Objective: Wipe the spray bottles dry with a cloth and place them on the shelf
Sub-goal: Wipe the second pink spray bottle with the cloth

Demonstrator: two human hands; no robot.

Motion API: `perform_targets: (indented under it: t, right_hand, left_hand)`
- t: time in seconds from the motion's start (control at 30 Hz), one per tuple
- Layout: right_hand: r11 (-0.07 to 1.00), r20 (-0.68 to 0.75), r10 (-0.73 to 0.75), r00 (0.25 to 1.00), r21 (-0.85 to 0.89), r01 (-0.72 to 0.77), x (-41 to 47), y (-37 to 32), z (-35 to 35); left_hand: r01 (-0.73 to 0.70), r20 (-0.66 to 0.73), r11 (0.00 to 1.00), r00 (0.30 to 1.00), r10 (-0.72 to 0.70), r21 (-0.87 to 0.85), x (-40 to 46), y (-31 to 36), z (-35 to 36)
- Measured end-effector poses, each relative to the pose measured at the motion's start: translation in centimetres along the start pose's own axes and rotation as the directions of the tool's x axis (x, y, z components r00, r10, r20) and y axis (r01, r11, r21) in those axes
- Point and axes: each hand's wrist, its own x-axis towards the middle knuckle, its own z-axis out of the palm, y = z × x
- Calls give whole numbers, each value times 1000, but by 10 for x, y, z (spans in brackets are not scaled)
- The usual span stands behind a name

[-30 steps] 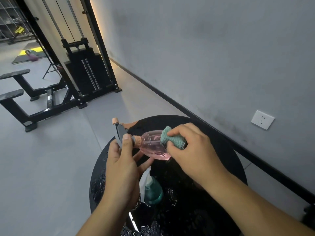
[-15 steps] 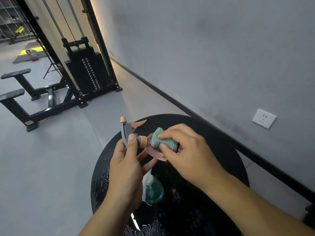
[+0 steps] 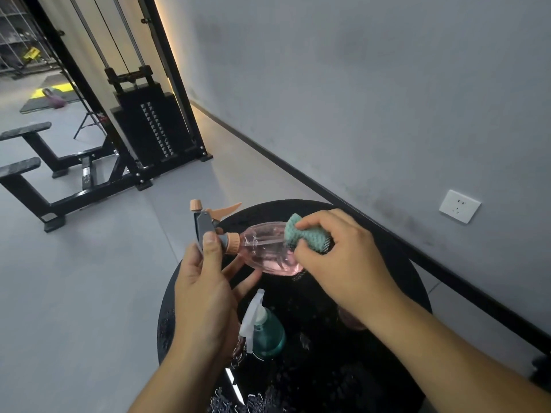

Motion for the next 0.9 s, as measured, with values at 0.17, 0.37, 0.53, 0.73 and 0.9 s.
perform_targets:
  t: [0.17,0.37,0.53,0.73,0.9]
  right_hand:
    - [999,-14,39,999,17,-39,0,3,-3]
    - [1000,9,17,1000,-12,-17,0,0,-2]
    - [993,-18,120,993,-15,-120,5,5,-11]
    - [996,141,-71,987,-39,77,-5,-8,-5]
    - [998,59,15,998,-62,-12,1,-2,-10]
  left_hand:
    - [16,2,1000,1000,-16,-2,0,0,1]
    - [12,-3,1000,1000,-12,4,1,-1,-1]
    - [32,-1,999,999,-32,4,4,1,-4]
    - [4,67,998,998,-7,57,1,-4,-4]
    - [-18,88,999,996,14,51,2,-3,-6]
